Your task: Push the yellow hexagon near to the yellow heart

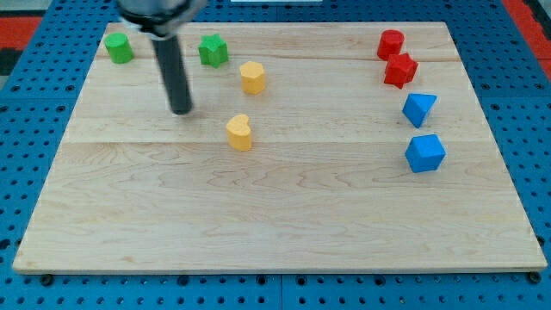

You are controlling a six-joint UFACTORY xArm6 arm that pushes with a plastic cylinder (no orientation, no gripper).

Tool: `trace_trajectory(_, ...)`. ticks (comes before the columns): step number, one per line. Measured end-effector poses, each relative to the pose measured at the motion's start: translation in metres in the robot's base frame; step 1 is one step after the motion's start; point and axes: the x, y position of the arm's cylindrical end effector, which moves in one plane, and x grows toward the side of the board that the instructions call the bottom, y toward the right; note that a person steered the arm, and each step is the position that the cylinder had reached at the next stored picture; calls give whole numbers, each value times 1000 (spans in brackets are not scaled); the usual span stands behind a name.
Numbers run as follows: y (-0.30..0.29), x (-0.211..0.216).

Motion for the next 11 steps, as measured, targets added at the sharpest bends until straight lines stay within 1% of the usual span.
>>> trace_trajectory(1,-4,-25)
trace_trajectory(2,46,-55)
trace_trajectory(3,88,-72)
trace_trajectory(4,120,-80)
trace_trajectory(5,144,-71)
trace_trajectory(6,161,-52)
trace_trajectory(8,139,-13)
trace_trajectory(9,168,-33)
trace_trajectory(10,169,-14)
trace_trajectory(11,126,8)
